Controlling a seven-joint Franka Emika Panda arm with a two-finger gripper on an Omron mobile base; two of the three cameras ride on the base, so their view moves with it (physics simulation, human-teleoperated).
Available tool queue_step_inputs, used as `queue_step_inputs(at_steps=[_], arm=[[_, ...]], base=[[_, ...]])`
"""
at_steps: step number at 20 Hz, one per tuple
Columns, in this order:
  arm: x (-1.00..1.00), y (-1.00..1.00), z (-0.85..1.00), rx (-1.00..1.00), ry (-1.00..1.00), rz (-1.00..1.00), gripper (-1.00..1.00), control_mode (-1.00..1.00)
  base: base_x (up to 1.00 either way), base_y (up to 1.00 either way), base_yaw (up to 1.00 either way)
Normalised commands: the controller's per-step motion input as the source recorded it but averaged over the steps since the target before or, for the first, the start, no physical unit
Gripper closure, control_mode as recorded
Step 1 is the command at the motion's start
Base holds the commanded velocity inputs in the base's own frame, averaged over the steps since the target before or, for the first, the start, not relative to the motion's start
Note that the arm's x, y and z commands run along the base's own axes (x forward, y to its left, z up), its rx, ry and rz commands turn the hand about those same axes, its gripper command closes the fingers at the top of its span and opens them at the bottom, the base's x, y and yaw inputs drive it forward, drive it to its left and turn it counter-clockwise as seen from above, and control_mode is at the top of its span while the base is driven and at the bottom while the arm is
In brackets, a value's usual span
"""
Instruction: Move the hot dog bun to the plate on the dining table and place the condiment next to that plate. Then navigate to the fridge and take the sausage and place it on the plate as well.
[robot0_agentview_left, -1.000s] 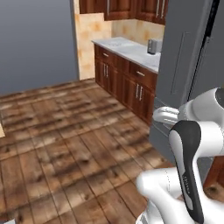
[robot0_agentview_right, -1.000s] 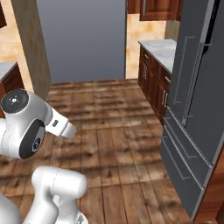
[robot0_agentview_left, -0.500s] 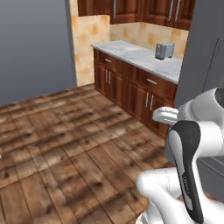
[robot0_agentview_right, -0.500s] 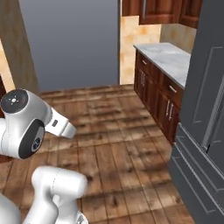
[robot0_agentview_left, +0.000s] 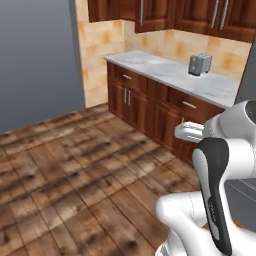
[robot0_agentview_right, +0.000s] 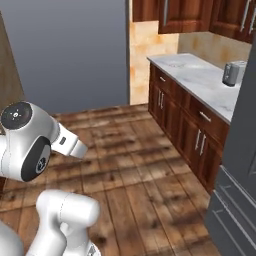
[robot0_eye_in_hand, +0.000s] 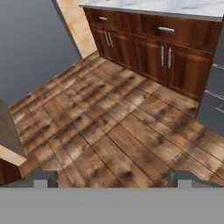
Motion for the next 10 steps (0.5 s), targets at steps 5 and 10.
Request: queue_step_inputs(at_steps=[5,10], arm=[[0.00,0.00,0.00,0.00,0.00,0.00,-1.00,1.00],[0.00,0.00,0.00,0.00,0.00,0.00,-1.00,1.00]], base=[[1.00,0.49,-0.18],[1.00,0.37,-0.21]])
